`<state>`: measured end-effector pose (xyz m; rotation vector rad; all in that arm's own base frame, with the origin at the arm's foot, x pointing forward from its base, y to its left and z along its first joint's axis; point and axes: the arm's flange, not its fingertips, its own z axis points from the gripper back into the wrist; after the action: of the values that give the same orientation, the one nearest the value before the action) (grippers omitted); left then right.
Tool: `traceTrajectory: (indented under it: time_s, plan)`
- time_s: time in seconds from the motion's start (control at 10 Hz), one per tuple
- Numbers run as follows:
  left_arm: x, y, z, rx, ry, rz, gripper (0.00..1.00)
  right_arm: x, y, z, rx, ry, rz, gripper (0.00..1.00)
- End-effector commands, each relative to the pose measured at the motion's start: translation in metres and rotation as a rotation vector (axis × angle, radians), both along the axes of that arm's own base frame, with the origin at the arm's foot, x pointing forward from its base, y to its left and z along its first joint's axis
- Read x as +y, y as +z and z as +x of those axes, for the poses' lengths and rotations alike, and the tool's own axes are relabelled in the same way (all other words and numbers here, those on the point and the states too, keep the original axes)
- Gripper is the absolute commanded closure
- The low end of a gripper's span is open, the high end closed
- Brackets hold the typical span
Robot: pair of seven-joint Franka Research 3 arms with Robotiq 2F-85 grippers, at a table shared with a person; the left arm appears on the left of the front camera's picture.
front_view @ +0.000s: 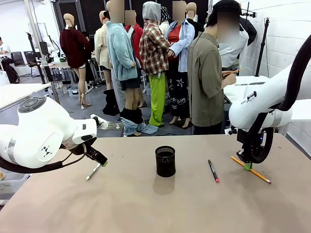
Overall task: Place the pens into the pen holder.
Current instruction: Pick up a writing instrument from the table and place it into the Pen holder.
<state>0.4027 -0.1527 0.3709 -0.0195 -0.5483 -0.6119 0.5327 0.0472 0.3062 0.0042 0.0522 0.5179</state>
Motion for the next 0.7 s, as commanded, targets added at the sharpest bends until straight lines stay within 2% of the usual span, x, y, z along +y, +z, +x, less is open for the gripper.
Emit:
traceTrajectory:
  time_s: [0.0, 0.4, 0.6]
  plan:
    - [0.002, 0.0, 0.0, 0.0, 0.003, -0.002, 0.0, 0.005, 0.016, -0.018, -0.035, 0.117, 0.102, 1.0]
    - [0.002, 0.0, 0.0, 0.0, 0.003, -0.002, 0.0, 0.022, 0.075, -0.058, -0.212, 0.356, 0.31, 1.0]
    - [0.002, 0.0, 0.0, 0.0, 0.003, -0.002, 0.0, 0.041, 0.101, -0.073, -0.337, 0.481, 0.523, 1.0]
